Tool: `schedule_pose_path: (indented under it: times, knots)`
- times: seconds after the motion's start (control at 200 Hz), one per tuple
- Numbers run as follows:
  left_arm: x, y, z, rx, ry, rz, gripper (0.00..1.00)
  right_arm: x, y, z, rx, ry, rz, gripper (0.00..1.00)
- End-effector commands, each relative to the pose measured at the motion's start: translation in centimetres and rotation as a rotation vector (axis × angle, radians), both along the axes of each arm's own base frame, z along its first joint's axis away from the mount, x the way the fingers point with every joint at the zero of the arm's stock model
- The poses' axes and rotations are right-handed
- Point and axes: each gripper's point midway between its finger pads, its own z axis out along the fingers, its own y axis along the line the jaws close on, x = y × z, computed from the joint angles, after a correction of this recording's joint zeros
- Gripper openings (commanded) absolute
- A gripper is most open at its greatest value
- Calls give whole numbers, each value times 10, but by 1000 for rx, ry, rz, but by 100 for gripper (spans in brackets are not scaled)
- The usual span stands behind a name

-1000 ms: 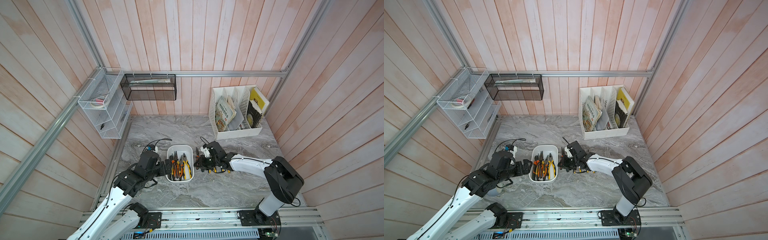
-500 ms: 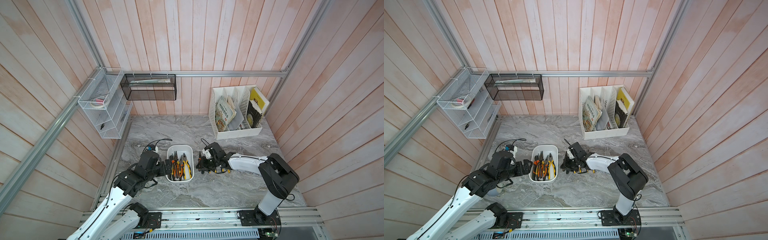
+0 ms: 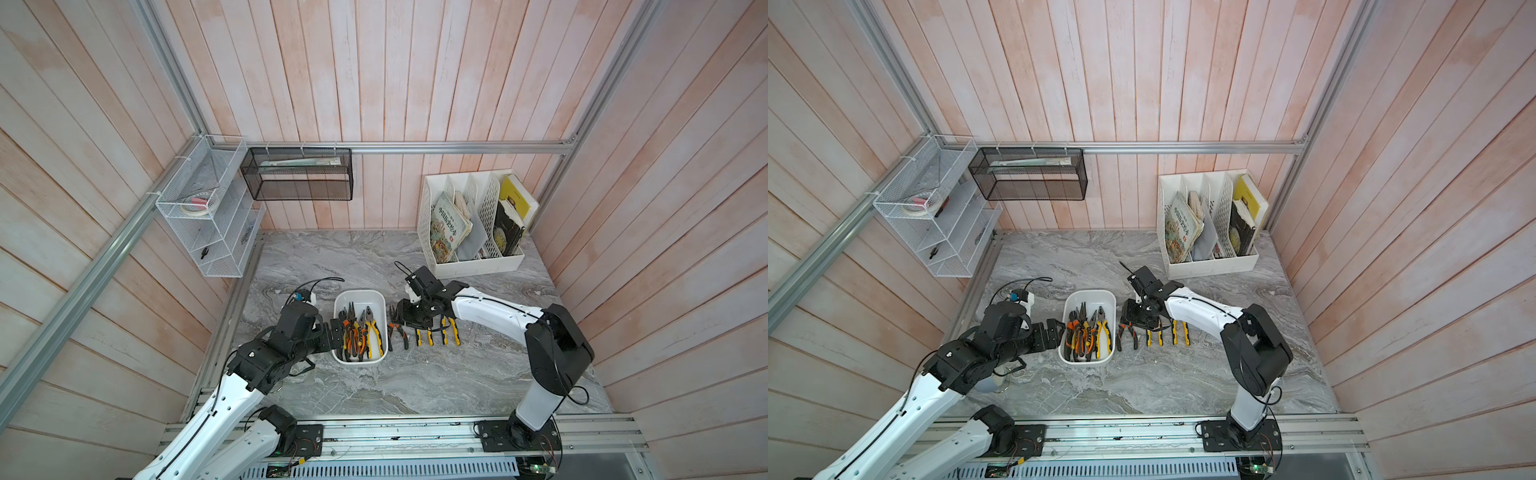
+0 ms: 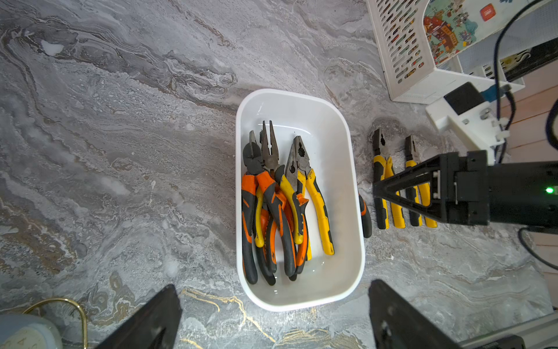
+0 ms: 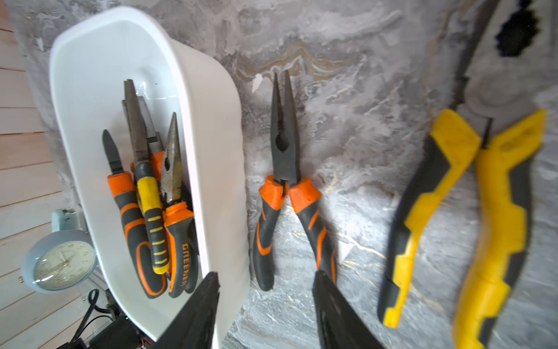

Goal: Take the pliers out of the storage box
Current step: Place the pliers at the center of the board.

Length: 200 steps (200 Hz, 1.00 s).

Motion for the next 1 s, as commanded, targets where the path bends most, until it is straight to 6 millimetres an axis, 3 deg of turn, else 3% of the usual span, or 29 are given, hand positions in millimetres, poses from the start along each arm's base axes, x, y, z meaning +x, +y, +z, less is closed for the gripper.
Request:
schedule_pose_path:
  times: [0.0,0.145,0.375,0.7,0.995]
  knots:
    - [-1,3,-2,14,-2,8,100,-4,-20,-11,-143,29,1,59]
    - [-1,3,-1,13,-3,7,100,5,-15,-19,-181,28,17,65]
    - [-1,3,-1,13,-3,5,100,30,-2,-28,-236,14,42,65]
    - [-1,2,-3,18,5,-1,100,54,11,-39,-289,-5,73,59]
    - [-1,2,-3,19,4,0,100,53,17,-57,-327,19,92,46]
